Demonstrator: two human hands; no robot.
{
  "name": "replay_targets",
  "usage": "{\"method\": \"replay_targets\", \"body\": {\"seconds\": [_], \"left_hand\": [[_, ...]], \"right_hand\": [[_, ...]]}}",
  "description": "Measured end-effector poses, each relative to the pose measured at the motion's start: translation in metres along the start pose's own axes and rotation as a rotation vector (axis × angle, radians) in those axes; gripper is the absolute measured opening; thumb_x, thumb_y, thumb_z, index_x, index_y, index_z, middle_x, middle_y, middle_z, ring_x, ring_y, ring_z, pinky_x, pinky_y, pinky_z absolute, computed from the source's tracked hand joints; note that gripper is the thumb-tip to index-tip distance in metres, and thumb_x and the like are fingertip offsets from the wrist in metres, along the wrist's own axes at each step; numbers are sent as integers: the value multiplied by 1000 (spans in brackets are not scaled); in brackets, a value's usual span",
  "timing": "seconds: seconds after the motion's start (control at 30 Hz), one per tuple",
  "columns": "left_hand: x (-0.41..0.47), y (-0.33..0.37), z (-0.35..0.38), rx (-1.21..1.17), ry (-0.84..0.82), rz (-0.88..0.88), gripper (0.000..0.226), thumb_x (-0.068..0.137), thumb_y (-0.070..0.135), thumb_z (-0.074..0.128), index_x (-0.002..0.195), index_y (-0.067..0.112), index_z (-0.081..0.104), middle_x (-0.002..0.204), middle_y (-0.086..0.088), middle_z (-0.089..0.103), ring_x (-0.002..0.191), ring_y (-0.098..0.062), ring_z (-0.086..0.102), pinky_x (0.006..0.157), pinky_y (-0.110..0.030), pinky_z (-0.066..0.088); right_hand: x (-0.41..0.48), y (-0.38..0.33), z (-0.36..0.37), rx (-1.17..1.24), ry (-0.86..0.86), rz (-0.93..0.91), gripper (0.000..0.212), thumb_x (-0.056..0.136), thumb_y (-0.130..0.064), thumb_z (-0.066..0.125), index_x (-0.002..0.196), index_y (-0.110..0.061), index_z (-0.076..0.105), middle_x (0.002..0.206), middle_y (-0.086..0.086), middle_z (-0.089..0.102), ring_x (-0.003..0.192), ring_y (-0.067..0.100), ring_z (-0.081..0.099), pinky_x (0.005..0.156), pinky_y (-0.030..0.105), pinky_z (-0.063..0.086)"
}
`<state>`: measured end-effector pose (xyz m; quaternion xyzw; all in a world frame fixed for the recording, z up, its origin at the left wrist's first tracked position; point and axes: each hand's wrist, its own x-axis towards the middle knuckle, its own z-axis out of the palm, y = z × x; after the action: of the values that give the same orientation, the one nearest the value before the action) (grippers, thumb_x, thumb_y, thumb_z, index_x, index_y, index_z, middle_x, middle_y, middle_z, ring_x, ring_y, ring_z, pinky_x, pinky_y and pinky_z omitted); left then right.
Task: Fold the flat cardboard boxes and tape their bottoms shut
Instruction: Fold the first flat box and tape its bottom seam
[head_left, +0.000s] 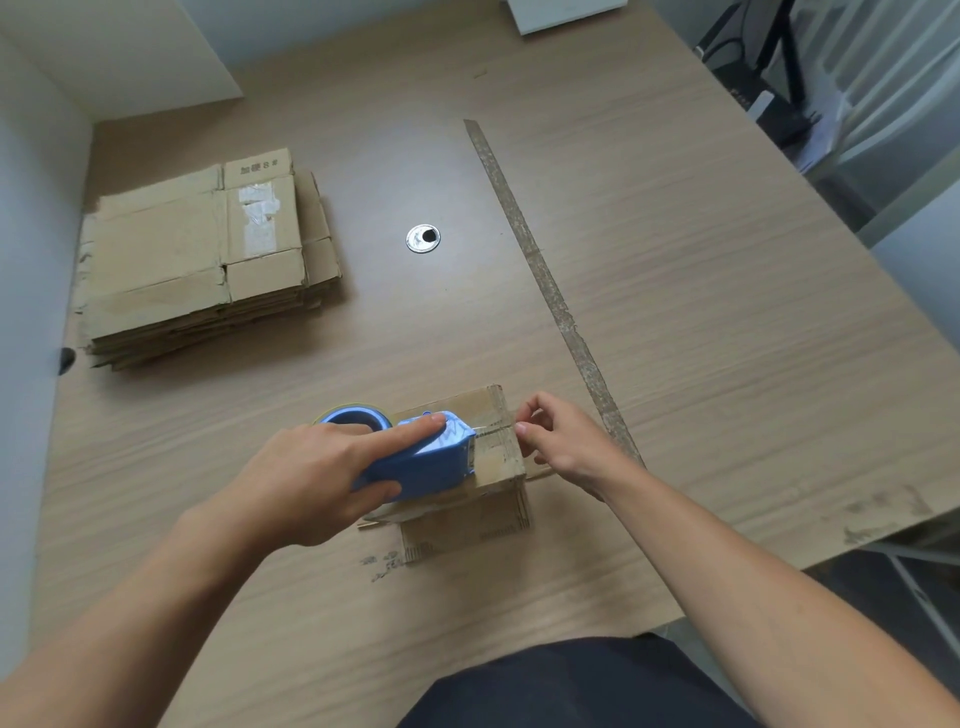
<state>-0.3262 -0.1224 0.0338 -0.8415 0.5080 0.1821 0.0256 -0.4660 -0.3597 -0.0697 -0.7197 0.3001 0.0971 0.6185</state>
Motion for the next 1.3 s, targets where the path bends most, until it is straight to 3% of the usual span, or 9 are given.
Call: {"method": "replay_targets", "body": {"seconds": [0.2, 0.27, 0.43, 0.53, 0.63, 0.77, 1.0, 1.17, 1.3], "left_hand": [[-1, -1, 3, -23, 15, 1, 80, 96, 54, 46, 127, 77, -24, 119, 15, 59, 77, -16, 47, 63, -30, 43], [0, -2, 3, -25, 21, 5, 80, 96, 54, 47, 128, 77, -22, 118, 15, 59, 77, -17, 48, 62, -30, 42], [-1, -2, 5, -31, 39, 5, 82, 95, 53, 49, 127, 78, -23, 114, 16, 59, 74, -15, 42, 60, -29, 37], [0, -3, 5, -25, 44, 10, 83, 95, 53, 49, 128, 77, -23, 114, 16, 60, 74, -15, 41, 60, -29, 36], [-1, -4, 5, -34, 46, 13, 84, 94, 52, 51, 129, 77, -21, 115, 15, 61, 72, -17, 42, 60, -29, 36], [0, -5, 5, -50, 53, 9, 86, 93, 51, 54, 128, 79, -20, 116, 12, 63, 72, -17, 42, 61, -29, 37], [-5, -9, 8, -90, 63, 1, 83, 94, 51, 54, 132, 78, -15, 114, 11, 62, 73, -19, 44, 62, -31, 42], [-4, -13, 4, -110, 56, 11, 83, 94, 50, 55, 129, 80, -14, 115, 8, 63, 75, -20, 41, 65, -31, 39], [-4, -14, -3, -151, 45, 24, 85, 93, 46, 58, 129, 81, -10, 102, 6, 61, 72, -21, 40, 64, -31, 37]], "right_hand": [[-6, 0, 7, -160, 293, -121, 16, 89, -22, 72, 96, -22, 57, 94, -8, 54, 80, 5, 53, 68, 19, 41], [-12, -5, 13, -208, 299, -219, 2, 92, -17, 66, 92, -19, 66, 90, -8, 64, 78, 5, 58, 70, 23, 44], [-32, -1, 14, -82, 219, -220, 24, 97, -20, 60, 118, -15, 72, 111, -6, 73, 103, 4, 64, 91, 22, 50], [-34, 4, 13, -294, 117, -311, 45, 96, -25, 64, 137, -7, 57, 141, 5, 57, 129, 12, 51, 107, 17, 35], [-28, 6, 5, -607, 49, -390, 81, 90, -50, 65, 155, -16, 30, 163, -1, 25, 147, 19, 25, 120, 31, 22], [-2, -8, -9, -736, -108, -602, 111, 79, -56, 74, 155, -31, -2, 164, -10, -9, 152, 12, -8, 124, 37, 8], [18, -1, -10, -590, -218, -750, 71, 82, -42, 78, 138, -10, 49, 162, -1, 25, 152, 12, 8, 122, 32, 19], [22, 9, -8, -673, -188, -880, 56, 87, -42, 71, 129, -7, 59, 159, 3, 21, 151, 27, 12, 120, 40, 22], [22, 10, -5, -705, -141, -918, 63, 88, -55, 57, 129, -7, 62, 158, 7, 26, 149, 33, 19, 118, 43, 27]]}}
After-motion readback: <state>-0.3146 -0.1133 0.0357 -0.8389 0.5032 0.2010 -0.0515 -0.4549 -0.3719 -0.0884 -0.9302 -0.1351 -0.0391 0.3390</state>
